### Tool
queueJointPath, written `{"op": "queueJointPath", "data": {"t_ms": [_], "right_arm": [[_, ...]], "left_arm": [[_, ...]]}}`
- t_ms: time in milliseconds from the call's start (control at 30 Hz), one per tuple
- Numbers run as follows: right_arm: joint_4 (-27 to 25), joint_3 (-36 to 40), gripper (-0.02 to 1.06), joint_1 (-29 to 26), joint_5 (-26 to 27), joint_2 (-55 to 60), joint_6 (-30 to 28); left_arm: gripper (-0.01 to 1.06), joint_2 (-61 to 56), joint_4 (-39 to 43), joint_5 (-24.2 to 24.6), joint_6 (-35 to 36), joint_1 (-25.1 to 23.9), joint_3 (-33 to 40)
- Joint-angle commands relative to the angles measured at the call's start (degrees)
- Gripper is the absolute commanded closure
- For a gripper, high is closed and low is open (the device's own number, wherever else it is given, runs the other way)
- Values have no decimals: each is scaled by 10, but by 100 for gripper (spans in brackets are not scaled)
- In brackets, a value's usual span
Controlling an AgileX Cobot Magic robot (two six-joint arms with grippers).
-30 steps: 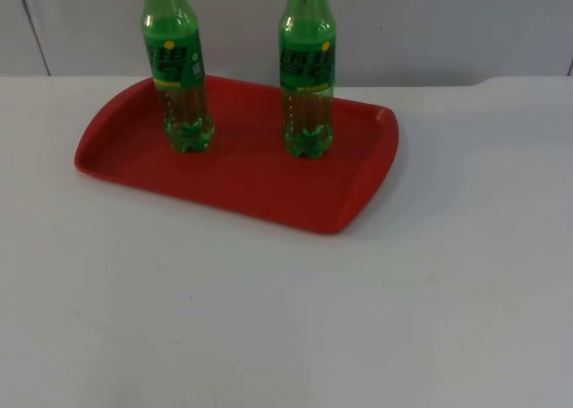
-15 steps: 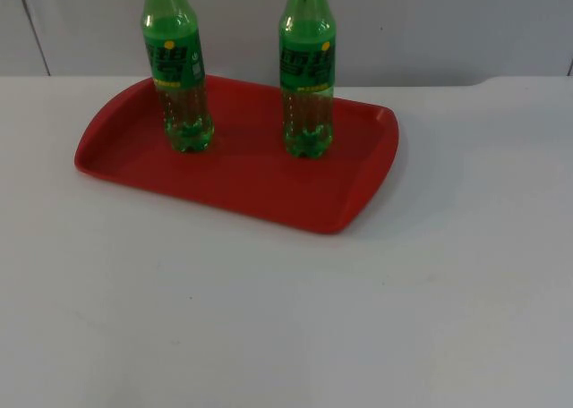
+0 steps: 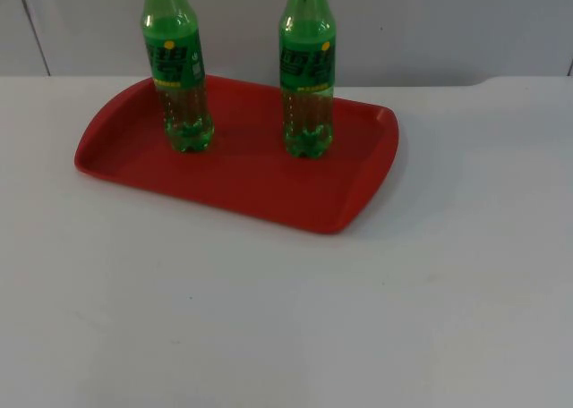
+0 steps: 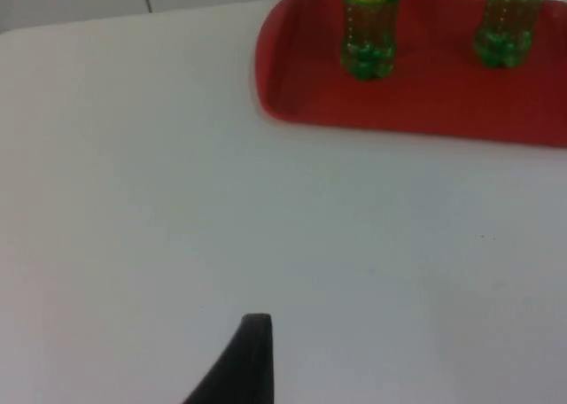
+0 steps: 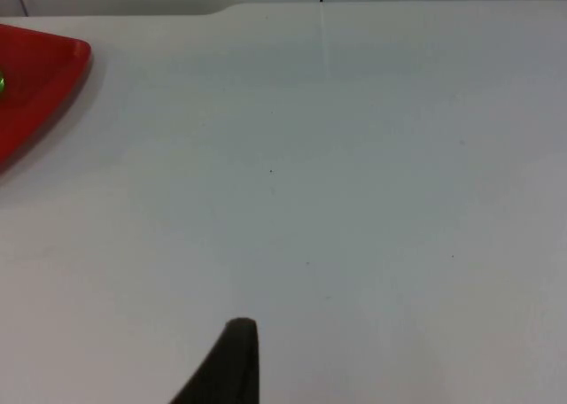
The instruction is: Place the bottle upright on the tray.
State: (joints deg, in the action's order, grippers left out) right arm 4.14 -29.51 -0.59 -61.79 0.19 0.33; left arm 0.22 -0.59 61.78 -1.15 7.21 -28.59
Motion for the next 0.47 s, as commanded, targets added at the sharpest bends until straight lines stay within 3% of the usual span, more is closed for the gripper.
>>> {"op": "queueJointPath", "data": {"t_ms": [0, 433], "right_arm": [[0, 0, -1, -5, 0, -2, 1], [0, 0, -1, -5, 0, -2, 1]], "left_arm": [[0, -2, 2, -2, 4, -16, 3], [0, -2, 2, -2, 4, -107, 3]]}}
